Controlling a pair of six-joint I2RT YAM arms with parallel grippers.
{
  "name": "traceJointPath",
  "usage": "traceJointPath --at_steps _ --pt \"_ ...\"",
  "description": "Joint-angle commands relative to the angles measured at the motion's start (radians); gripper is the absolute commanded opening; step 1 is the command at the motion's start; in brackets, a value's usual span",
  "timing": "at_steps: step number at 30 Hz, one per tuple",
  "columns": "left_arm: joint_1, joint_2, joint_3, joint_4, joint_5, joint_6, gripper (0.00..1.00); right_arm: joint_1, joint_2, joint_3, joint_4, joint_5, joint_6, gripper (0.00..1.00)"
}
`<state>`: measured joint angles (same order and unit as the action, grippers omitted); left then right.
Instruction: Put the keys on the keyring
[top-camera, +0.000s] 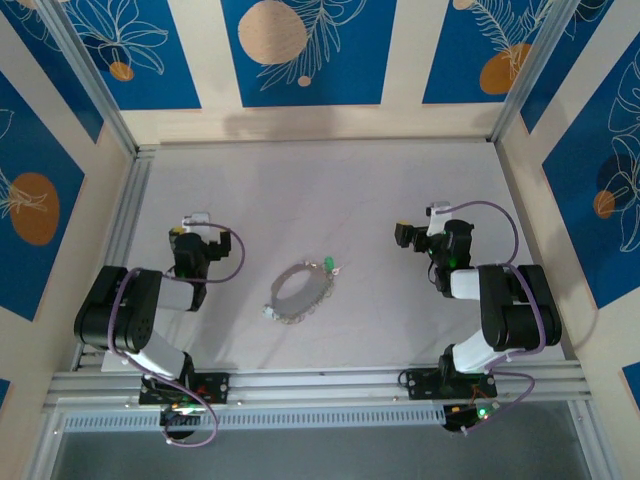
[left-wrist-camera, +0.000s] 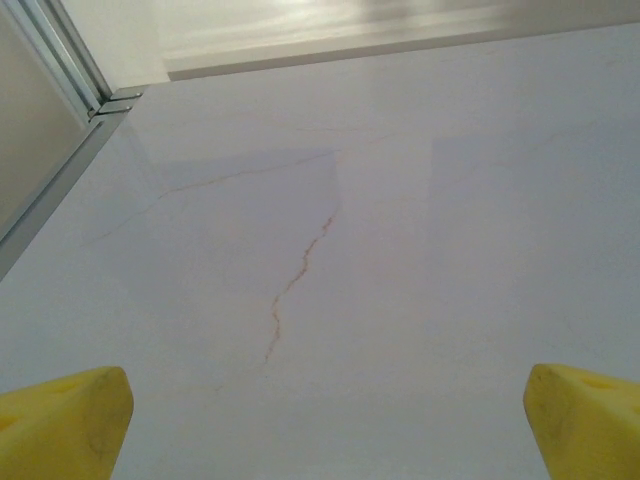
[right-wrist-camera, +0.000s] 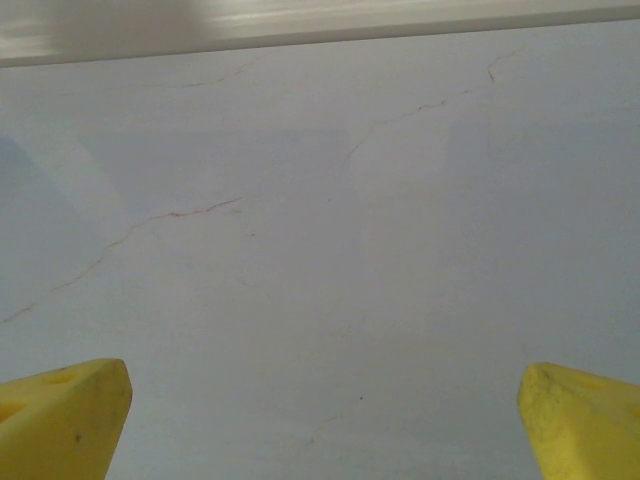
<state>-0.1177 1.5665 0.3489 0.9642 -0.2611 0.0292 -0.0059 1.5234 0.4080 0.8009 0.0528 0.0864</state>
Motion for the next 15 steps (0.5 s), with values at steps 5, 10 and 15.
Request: traceJointPath --at_steps 5,10,15 --pt "0.013 -0.002 0.013 0.001 0.021 -0.002 1.0 0.005 0.0 0.008 0.005 0.012 0.008 0.99" --pt "0.015 -0.001 0.012 0.005 0.02 -0.001 1.0 0.003 0.001 0.01 0.003 0.011 0.008 0.99" --pt "0.014 0.0 0.012 0.005 0.02 0.0 1.0 0.003 0.0 0.011 0.004 0.011 0.009 0.99"
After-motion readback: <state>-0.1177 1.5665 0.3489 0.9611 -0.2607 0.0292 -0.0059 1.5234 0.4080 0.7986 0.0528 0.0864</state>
